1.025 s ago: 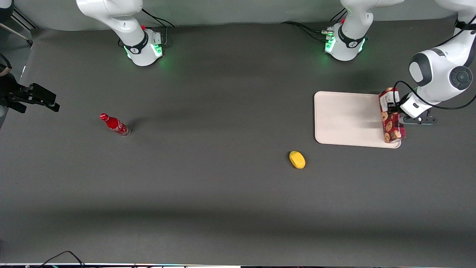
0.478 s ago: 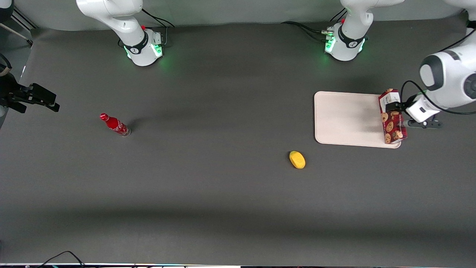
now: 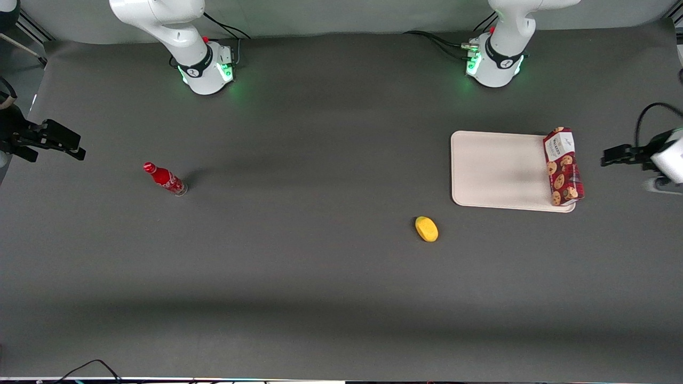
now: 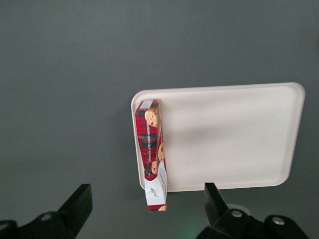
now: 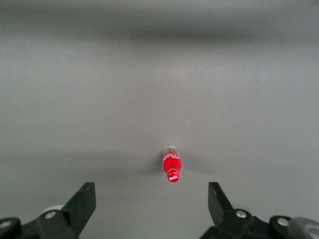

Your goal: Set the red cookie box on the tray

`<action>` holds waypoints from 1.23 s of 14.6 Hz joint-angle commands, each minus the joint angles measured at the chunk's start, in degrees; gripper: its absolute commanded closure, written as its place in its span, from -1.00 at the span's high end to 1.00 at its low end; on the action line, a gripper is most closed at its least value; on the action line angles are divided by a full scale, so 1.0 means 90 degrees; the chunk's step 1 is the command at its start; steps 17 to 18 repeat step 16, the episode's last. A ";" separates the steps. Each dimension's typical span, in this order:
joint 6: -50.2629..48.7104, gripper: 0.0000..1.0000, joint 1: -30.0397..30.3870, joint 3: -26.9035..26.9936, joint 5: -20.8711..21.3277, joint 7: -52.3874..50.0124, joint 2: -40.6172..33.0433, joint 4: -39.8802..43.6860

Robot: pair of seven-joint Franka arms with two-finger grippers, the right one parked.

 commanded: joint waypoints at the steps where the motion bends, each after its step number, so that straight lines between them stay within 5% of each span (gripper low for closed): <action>1: -0.0806 1.00 -0.0056 -0.0504 -0.0049 -0.0573 0.0066 0.1112; 6: -0.0904 1.00 -0.0036 -0.1433 -0.0349 -0.1296 -0.0255 0.1338; 18: -0.1090 1.00 -0.0036 -0.1502 -0.0468 -0.1356 -0.0227 0.1757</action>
